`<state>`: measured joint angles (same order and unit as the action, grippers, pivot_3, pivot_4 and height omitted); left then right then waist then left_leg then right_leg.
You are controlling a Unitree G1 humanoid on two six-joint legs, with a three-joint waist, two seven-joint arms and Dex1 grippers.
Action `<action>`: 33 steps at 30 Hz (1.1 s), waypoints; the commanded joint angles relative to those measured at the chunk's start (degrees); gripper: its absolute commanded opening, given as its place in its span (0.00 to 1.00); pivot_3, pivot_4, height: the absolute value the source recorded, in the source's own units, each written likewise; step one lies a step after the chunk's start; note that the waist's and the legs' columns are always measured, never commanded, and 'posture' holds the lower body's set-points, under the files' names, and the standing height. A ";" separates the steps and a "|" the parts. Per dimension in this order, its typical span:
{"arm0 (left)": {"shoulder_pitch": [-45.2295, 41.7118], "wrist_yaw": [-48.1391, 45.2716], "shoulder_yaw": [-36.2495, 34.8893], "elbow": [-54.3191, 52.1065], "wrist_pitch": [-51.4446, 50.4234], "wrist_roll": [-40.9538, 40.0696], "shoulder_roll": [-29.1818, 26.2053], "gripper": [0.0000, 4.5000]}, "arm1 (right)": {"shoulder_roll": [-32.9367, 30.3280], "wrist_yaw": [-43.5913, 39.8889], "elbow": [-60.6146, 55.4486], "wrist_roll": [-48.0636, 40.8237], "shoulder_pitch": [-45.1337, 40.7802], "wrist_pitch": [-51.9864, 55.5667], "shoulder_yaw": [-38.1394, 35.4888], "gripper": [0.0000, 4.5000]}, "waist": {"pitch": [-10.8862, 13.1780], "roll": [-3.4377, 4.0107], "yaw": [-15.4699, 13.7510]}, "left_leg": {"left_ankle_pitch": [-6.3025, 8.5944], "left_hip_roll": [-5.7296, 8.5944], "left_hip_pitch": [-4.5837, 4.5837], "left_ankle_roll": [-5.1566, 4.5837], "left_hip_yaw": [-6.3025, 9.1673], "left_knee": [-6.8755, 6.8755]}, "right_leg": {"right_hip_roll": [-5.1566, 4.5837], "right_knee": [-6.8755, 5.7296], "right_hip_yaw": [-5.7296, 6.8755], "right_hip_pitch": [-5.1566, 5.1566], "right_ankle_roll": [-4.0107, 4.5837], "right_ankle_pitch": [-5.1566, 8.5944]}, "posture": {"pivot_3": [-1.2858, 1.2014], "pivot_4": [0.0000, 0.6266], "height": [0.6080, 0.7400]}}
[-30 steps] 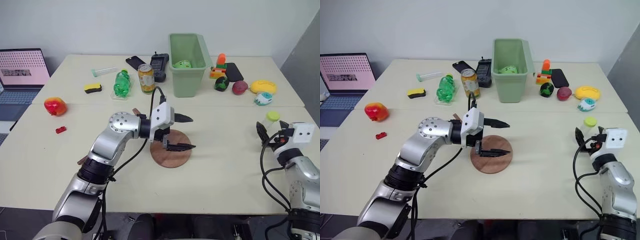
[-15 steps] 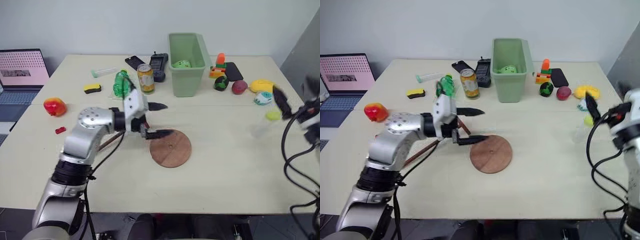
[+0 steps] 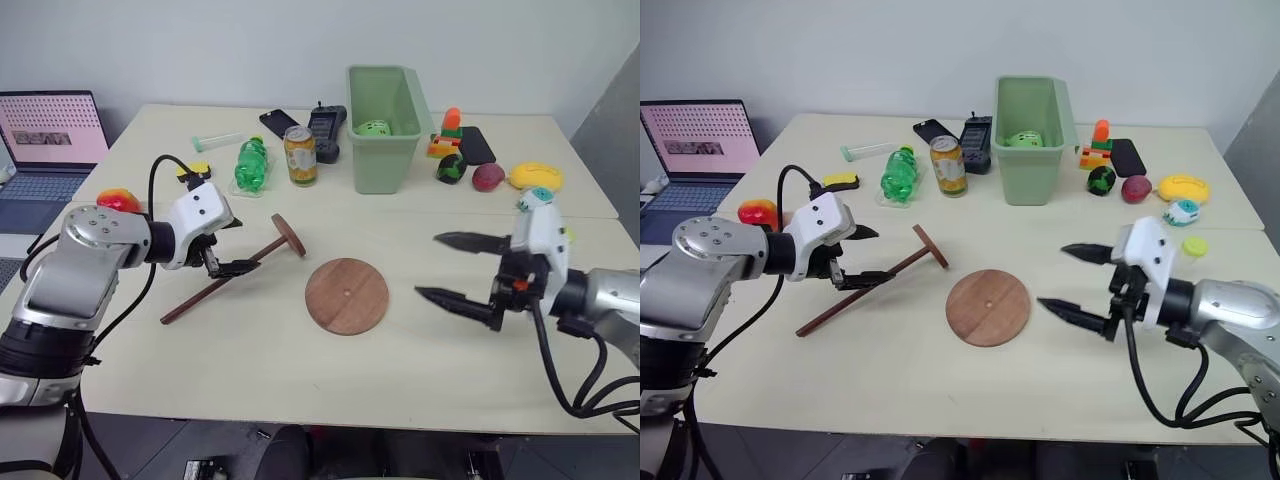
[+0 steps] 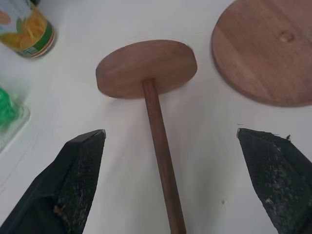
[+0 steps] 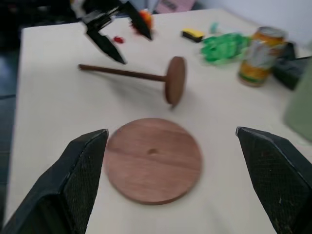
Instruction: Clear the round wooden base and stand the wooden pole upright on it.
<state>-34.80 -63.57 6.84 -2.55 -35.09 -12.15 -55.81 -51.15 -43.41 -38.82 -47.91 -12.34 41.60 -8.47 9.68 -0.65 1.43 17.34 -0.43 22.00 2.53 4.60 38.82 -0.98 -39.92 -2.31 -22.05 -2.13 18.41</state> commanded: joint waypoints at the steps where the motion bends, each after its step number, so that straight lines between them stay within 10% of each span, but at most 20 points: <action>1: -3.44 -1.50 3.63 2.18 -1.73 3.81 -1.48 1.00 | 1.86 1.22 -1.24 -1.15 -2.89 1.38 2.95 0.98 | 0.00 0.00 0.19 | 0.00 -0.01 0.00 0.00 -0.01 -0.01 | 0.00 0.00 -0.01 -0.01 0.00 0.00 | 0.52 0.24 1.00; 19: -16.62 -11.05 17.06 23.11 4.00 14.78 6.17 1.00 | 6.27 0.22 -2.34 2.89 -3.53 0.42 10.64 0.98 | 0.03 -0.04 0.34 | 0.00 -0.05 0.13 0.00 0.02 0.01 | 0.07 -0.03 0.02 -0.18 0.00 0.00 | 0.52 0.24 1.00; 33: -17.01 -11.07 16.12 28.81 9.83 18.36 8.70 0.28 | 6.72 -0.19 -2.31 3.51 -3.13 0.56 10.56 0.99 | 0.04 -0.07 0.35 | 0.00 -0.05 0.14 0.01 0.03 0.02 | 0.04 -0.04 0.02 -0.19 0.00 0.00 | 0.52 0.24 1.00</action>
<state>-50.22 -74.48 24.62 26.05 -25.99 5.74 -46.95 -44.50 -42.96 -39.70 -44.01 -15.01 42.98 3.01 9.72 -0.71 1.79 17.34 -0.48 22.14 2.54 4.63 38.84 -0.93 -39.96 -2.29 -22.24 -2.14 18.41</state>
